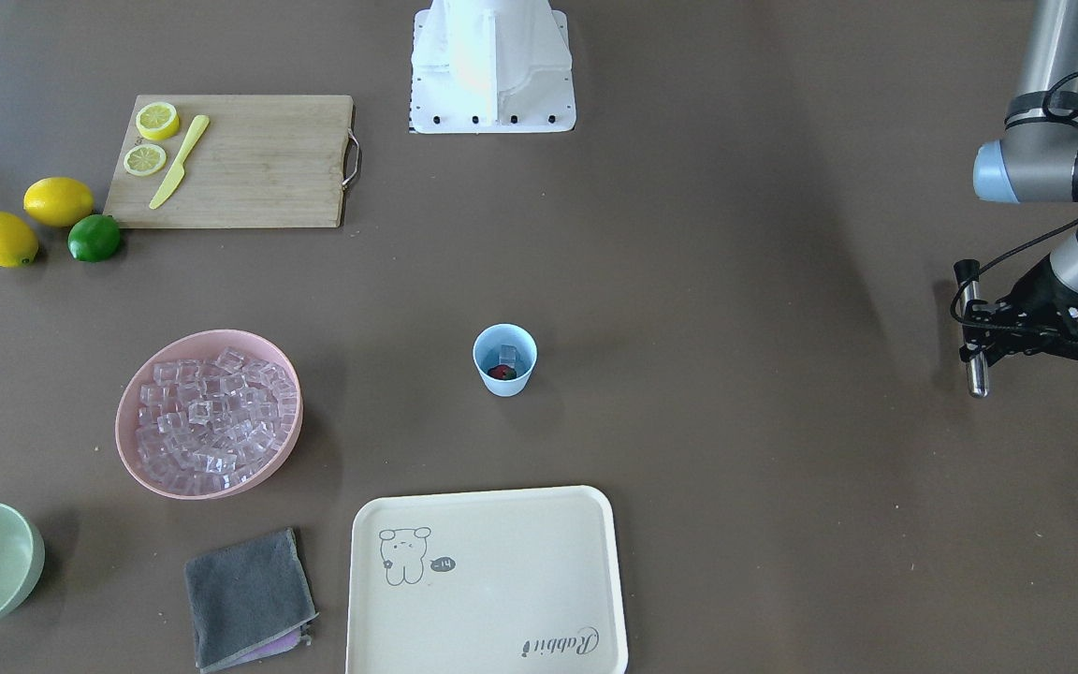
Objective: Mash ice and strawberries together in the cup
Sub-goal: 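Grasp the steel muddler rod with the left gripper and lift it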
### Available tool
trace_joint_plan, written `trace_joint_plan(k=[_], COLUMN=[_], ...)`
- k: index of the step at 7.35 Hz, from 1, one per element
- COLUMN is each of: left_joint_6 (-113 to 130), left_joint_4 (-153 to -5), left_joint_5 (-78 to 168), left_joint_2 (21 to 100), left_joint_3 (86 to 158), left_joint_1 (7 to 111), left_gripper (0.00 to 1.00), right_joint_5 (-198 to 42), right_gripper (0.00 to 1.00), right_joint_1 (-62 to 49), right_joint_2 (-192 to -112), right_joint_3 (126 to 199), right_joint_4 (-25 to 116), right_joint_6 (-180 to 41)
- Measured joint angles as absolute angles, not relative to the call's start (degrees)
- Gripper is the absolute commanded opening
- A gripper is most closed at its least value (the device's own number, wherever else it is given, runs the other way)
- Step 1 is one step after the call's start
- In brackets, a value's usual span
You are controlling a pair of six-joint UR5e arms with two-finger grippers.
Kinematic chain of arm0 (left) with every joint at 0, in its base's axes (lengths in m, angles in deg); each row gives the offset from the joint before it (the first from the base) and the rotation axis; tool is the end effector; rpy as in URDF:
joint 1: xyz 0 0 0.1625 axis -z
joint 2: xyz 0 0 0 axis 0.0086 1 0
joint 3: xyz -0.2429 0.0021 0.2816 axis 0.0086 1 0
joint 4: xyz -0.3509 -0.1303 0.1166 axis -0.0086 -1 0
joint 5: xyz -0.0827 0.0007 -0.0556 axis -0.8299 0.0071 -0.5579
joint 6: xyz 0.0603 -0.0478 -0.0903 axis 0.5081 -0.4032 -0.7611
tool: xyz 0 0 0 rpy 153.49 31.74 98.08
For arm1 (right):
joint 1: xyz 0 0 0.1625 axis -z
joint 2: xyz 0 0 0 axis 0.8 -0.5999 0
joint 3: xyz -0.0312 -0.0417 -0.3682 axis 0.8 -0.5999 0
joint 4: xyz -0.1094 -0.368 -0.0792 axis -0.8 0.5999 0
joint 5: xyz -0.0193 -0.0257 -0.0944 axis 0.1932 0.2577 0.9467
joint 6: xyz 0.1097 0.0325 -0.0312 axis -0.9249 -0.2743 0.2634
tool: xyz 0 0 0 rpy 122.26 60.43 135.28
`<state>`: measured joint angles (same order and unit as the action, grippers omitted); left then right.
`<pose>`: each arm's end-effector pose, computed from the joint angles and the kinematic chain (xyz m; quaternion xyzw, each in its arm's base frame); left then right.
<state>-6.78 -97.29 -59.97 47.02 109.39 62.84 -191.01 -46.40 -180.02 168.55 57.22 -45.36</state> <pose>0.1886 -0.5154 0.5748 0.1439 0.4127 0.0783 0.8960 0.1166 -0.4059 0.6024 0.0795 -0.3841 0.0043 0.9198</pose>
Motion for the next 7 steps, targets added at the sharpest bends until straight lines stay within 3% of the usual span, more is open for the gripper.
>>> trace_joint_plan(k=[4,7], left_joint_6=[-16.32,-27.17], left_joint_4=[-96.09,-96.40], left_joint_5=[-50.40,-35.47], left_joint_2=[60.15,66.22], left_joint_3=[115.84,122.42], left_joint_1=[66.74,62.32], left_gripper=[0.29,0.30], right_joint_5=[-190.38,-188.22], right_gripper=[1.00,1.00], right_joint_1=[-47.14,-46.92], right_joint_2=[-179.95,-179.44], right_joint_3=[170.43,171.30], right_joint_4=[57.48,57.89], right_joint_6=[-45.26,-45.33])
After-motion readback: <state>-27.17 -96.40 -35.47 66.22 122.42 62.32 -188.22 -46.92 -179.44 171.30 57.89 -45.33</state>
